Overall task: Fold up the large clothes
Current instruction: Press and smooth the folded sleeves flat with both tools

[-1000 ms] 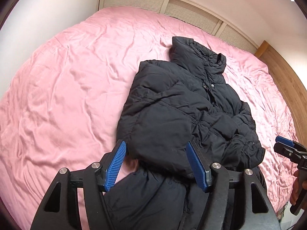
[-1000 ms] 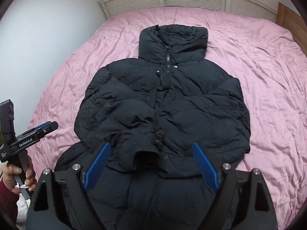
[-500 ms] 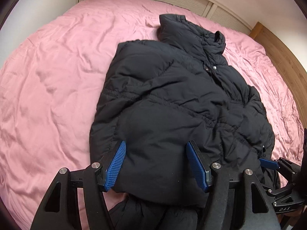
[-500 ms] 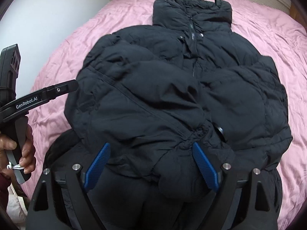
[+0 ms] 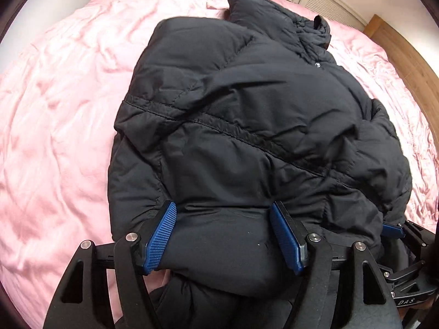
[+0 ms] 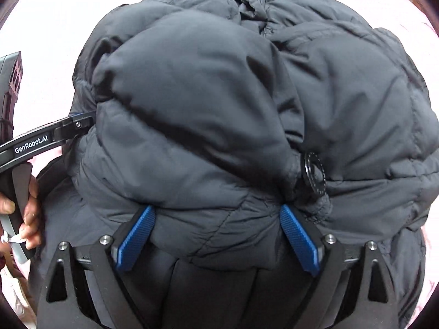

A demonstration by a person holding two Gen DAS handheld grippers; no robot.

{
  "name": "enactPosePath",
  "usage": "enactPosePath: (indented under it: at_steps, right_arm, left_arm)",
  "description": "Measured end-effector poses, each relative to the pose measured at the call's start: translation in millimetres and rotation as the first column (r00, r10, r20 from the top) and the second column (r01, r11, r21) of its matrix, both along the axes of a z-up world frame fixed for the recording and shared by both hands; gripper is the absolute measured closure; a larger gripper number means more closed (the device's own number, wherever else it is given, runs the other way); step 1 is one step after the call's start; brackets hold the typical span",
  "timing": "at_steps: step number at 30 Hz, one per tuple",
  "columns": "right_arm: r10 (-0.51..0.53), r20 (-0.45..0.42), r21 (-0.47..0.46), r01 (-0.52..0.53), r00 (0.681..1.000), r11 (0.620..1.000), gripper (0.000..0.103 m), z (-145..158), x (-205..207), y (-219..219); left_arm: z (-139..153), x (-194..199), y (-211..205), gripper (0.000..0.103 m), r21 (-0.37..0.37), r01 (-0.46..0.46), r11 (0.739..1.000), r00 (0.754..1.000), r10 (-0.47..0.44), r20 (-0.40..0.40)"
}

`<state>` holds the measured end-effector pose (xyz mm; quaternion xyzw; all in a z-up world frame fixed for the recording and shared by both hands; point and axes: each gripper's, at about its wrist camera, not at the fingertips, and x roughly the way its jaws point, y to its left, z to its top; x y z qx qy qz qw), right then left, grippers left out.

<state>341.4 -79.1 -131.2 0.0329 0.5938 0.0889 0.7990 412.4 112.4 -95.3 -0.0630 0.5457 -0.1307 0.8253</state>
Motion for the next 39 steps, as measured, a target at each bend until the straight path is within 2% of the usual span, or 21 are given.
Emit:
enactPosePath:
  at_steps: [2, 6, 11, 15, 18, 21, 26, 29, 32, 35, 39]
  right_arm:
    - [0.009, 0.021, 0.012, -0.009, 1.0, 1.0, 0.012, 18.6, -8.2, -4.2]
    - [0.016, 0.095, 0.036, -0.019, 0.995, 0.999, 0.012, 54.8, -18.0, -12.5]
    - [0.021, 0.154, 0.048, -0.028, 0.988, 0.998, 0.012, 74.6, 4.1, -10.0]
    - [0.033, 0.147, 0.024, -0.037, 0.989, 0.999, 0.012, 66.0, 29.5, 0.0]
    - [0.04, 0.114, -0.013, -0.039, 0.993, 0.999, 0.012, 46.4, 38.7, 5.4]
    - [0.026, 0.079, 0.0, -0.026, 0.997, 1.0, 0.011, 24.0, 45.0, 0.7]
    - [0.056, 0.076, -0.019, -0.054, 0.996, 0.998, 0.009, 7.8, 53.1, 3.6]
    - [0.061, 0.067, -0.023, -0.059, 0.996, 0.998, 0.008, 0.3, 59.1, 5.3]
    - [0.06, 0.045, -0.029, -0.059, 0.997, 0.998, 0.008, 3.0, 62.3, 7.8]
    - [0.067, 0.051, -0.032, -0.066, 0.996, 0.997, 0.01, 21.3, 56.6, 6.5]
    - [0.067, 0.118, -0.011, -0.066, 0.991, 0.998, 0.01, 54.5, 36.1, -2.7]
  left_arm:
    - [20.1, -3.4, 6.8, 0.033, -0.017, 0.002, 1.0, 0.999, -0.001, 0.039]
    - [50.3, 10.1, 7.7, 0.033, -0.001, 0.026, 1.0, 0.994, -0.025, 0.106]
    - [55.8, 54.1, -10.2, 0.033, 0.041, 0.045, 0.998, 0.988, -0.05, 0.149]
    - [34.4, 85.1, -29.0, 0.033, 0.064, 0.058, 0.996, 0.989, -0.066, 0.133]
    - [8.4, 92.0, -33.7, 0.032, 0.088, 0.065, 0.994, 0.993, -0.073, 0.093]
    - [-16.2, 95.4, -36.9, 0.031, 0.106, 0.063, 0.992, 0.996, -0.07, 0.06]
    - [-35.4, 98.0, -38.6, 0.03, 0.129, 0.064, 0.99, 0.996, -0.071, 0.045]
    - [-35.2, 100.2, -37.8, 0.03, 0.128, 0.059, 0.99, 0.997, -0.064, 0.035]
    - [-22.0, 95.8, -34.5, 0.03, 0.13, 0.047, 0.99, 0.998, -0.052, 0.041]
    - [1.5, 80.7, -27.4, 0.031, 0.099, 0.029, 0.995, 0.996, -0.037, 0.078]
    - [19.9, 52.2, -22.5, 0.031, 0.076, 0.026, 0.997, 0.993, -0.034, 0.114]
